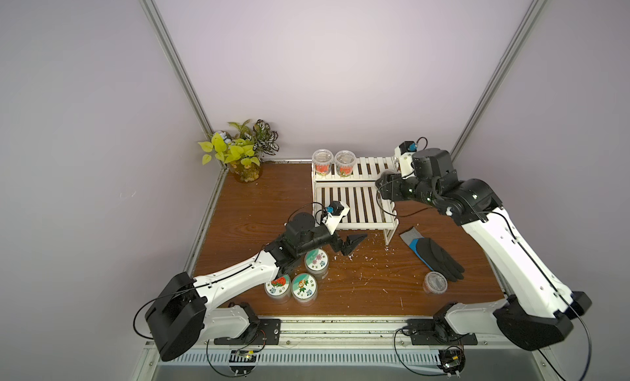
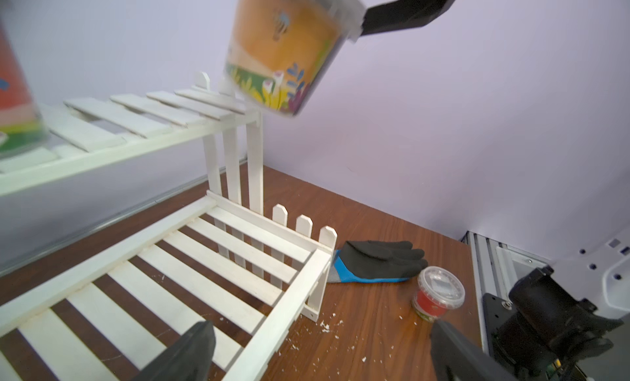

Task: Place the seed container on the shelf
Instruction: Place the seed jar on the shelf.

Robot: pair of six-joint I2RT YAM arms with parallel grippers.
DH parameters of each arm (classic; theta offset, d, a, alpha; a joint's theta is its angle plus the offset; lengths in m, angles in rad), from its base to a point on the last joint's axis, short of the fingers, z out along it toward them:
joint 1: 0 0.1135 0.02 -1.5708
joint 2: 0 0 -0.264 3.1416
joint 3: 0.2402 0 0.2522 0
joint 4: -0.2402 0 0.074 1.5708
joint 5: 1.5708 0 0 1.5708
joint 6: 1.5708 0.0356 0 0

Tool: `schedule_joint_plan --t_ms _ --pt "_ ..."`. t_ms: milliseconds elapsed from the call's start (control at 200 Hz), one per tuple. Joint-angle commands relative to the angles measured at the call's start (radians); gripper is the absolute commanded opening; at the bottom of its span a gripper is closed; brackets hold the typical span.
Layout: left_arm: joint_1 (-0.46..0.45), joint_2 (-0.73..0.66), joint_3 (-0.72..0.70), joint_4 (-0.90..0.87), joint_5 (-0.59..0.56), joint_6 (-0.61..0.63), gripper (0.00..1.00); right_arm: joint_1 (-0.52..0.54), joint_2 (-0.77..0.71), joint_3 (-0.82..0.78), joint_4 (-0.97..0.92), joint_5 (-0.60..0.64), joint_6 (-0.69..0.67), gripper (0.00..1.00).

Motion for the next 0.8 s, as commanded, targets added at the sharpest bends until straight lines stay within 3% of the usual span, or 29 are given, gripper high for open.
schedule_joint_plan --t_ms 0,215,465,796 --pt "0.012 -0.029 0.020 0.062 -0.073 0.017 1.00 -0.016 0.074 0.129 -0.054 -0.052 -0.093 0.73" --pt "0.031 -0.021 0.026 0.090 -0.107 0.034 1.00 -0.052 0.242 0.344 -0.159 -0.100 -0.174 0.75" --pt "0.068 -0.026 0.032 0.115 -0.066 0.029 1.00 -0.100 0.368 0.532 -0.268 -0.138 -0.256 0.75" --pt "0.103 -0.008 0.064 0.112 -0.025 0.034 1.00 -0.131 0.419 0.578 -0.258 -0.182 -0.279 0.76"
